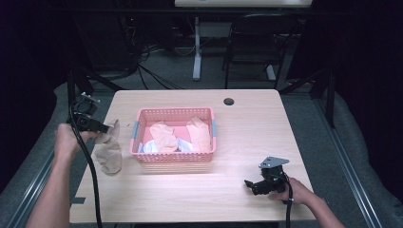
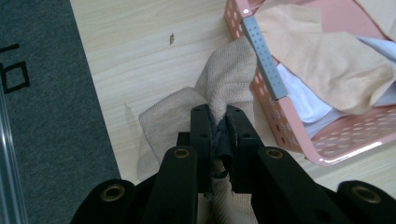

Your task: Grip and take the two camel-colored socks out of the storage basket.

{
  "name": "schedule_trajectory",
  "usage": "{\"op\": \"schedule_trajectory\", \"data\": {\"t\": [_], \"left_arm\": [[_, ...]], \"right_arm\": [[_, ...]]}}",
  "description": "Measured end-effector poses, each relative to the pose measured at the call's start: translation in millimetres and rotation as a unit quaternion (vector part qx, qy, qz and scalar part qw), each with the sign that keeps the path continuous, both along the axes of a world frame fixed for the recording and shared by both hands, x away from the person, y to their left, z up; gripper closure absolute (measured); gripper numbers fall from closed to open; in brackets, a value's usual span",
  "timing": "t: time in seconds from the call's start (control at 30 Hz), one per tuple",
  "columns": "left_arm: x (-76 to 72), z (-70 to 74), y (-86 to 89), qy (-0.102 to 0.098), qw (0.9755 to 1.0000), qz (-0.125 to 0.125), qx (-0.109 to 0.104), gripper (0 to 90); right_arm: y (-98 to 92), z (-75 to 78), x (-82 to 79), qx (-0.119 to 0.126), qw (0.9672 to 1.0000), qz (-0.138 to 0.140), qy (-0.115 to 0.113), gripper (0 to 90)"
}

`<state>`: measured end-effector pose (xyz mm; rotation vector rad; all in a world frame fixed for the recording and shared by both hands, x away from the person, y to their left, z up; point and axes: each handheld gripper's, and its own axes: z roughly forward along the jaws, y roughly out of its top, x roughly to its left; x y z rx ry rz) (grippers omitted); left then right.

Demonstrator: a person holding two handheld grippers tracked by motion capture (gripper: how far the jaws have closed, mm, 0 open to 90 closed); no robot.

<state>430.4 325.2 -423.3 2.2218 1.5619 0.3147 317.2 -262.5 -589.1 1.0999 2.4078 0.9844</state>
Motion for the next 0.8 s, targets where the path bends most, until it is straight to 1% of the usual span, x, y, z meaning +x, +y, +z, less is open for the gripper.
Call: {"op": "schedule_trajectory", "data": {"t": [0.03,0.07,0.2,0.3,0.33,0.37,0.4,0.47,0.5,0.53,0.6,0.7,0.8], "left_arm": [[0.0,-3.7,1.4,0.0,1.0,0.001,0.002,82.7],[0.0,-3.7,1.4,0.0,1.0,0.001,0.002,82.7],[0.8,-16.0,3.6,0.004,1.0,0.008,-0.002,82.7],[2.2,-26.1,4.7,0.005,0.9999,0.006,-0.006,82.7],[2.2,-26.1,4.7,0.005,0.9999,0.006,-0.006,82.7],[3.3,-33.1,5.6,0.006,0.9999,0.007,-0.008,82.7],[3.7,-37.0,6.0,0.005,0.9999,0.007,-0.01,82.7],[4.2,-43.9,5.7,0.008,0.9999,0.006,-0.009,82.6],[4.2,-43.9,5.7,0.008,0.9999,0.006,-0.009,82.6],[4.4,-48.2,5.8,0.01,0.9999,0.006,-0.01,82.6],[4.7,-57.2,5.6,0.007,0.9999,0.004,-0.011,82.6],[5.4,-65.6,5.4,0.007,0.9999,0.0,-0.008,82.5],[6.1,-75.2,4.9,0.008,0.9999,0.002,-0.008,82.4]], "right_arm": [[0.0,0.0,0.0,0.0,1.0,0.0,0.0,0.0],[0.0,0.0,0.0,0.0,1.0,0.0,0.0,0.0],[0.0,0.0,0.0,0.0,1.0,0.0,0.0,0.0],[0.0,0.0,0.0,0.0,1.0,0.0,0.0,0.0],[0.0,0.0,0.0,0.0,1.0,0.0,0.0,0.0],[0.0,0.0,0.0,0.0,1.0,0.0,0.0,0.0],[0.0,0.0,0.0,0.0,1.0,0.0,0.0,0.0],[0.0,0.0,0.0,0.0,1.0,0.0,0.0,0.0],[0.0,0.0,0.0,0.0,1.0,0.0,0.0,0.0],[0.0,0.0,0.0,0.0,1.0,0.0,0.0,0.0],[0.0,0.0,0.0,0.0,1.0,0.0,0.0,0.0],[0.0,0.0,0.0,0.0,1.0,0.0,0.0,0.0],[0.0,0.0,0.0,0.0,1.0,0.0,0.0,0.0]]}}
